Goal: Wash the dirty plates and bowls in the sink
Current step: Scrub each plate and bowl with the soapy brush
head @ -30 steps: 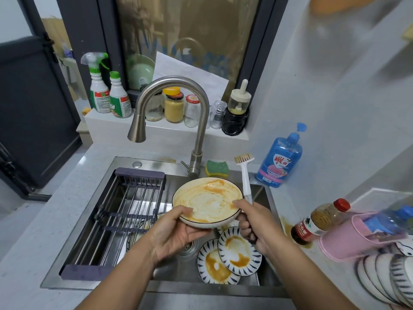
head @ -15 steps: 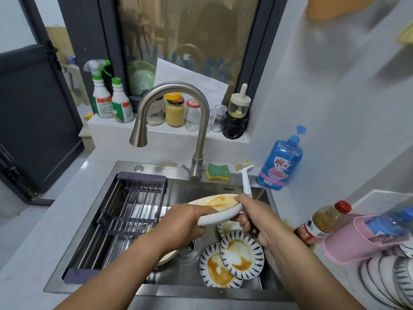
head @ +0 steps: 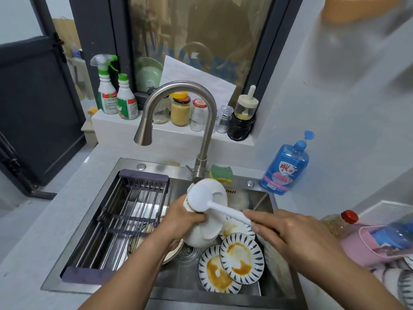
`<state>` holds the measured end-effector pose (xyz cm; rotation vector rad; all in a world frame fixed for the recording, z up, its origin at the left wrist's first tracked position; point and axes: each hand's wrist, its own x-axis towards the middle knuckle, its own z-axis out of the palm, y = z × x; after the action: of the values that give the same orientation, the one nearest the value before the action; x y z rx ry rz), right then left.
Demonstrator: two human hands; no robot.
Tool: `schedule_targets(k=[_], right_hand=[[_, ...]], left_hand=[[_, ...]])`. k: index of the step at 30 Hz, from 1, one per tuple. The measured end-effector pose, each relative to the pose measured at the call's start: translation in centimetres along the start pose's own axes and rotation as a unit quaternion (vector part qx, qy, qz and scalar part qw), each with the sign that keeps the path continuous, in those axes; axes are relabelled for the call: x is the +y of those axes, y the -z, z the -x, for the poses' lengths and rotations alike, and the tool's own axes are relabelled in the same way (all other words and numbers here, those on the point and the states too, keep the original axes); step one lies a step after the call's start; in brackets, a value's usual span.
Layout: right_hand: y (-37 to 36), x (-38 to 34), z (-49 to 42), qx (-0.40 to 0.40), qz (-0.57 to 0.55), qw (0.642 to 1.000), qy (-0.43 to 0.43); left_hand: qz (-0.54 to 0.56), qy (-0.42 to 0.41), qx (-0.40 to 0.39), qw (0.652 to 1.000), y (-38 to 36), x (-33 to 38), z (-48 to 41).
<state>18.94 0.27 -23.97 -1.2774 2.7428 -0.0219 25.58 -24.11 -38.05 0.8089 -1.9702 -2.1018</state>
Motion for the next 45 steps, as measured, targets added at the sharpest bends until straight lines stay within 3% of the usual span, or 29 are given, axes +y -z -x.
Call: schedule_targets(k=[6, 13, 20, 23, 26, 31, 35, 41, 45], right_hand=[[1.1, 3.3, -1.2, 0.015, -0.029, 0.997, -0.067], [2.2, 0.9, -1.0, -0.028, 0.041, 0.998, 0.024], [2.7, 4.8, -2.1, -0.028, -0.026, 0.996, -0.077], [3.3, 3.1, -1.3, -0.027, -0.044, 0.997, -0.049], [3.3, 0.8, -0.7, -0.047, 0.006, 0.999, 0.012], [2.1, 2.2, -1.2, -0.017, 0.016, 0.999, -0.026], [1.3, 3.8, -1.2, -0.018, -0.121, 0.99, -0.069], [-0.3, 5.5, -0.2, -0.024, -0.261, 0.957, -0.124], [-1.7, 5.7, 0.1, -0.012, -0.374, 0.913, -0.164]], left_hand=[[0.03, 0.002, -0.005, 1.0, -0.2, -1.1, -0.4], [-0.062, -0.032, -0.051, 0.996, -0.4, -0.1, 0.2], [-0.104, -0.075, -0.055, 0.99, 1.0, 0.6, 0.8], [-0.123, -0.066, -0.062, 0.988, 0.9, 0.4, 0.4], [-0.118, -0.055, -0.07, 0.989, 0.7, -0.1, 0.5], [0.018, -0.022, -0.032, 0.999, 0.3, -0.8, 0.9], [0.17, 0.007, -0.019, 0.985, 0.0, -1.3, 1.3], [0.297, 0.001, -0.011, 0.955, 1.3, -1.3, 1.5], [0.375, 0.022, -0.009, 0.927, 1.6, -1.0, 1.6]])
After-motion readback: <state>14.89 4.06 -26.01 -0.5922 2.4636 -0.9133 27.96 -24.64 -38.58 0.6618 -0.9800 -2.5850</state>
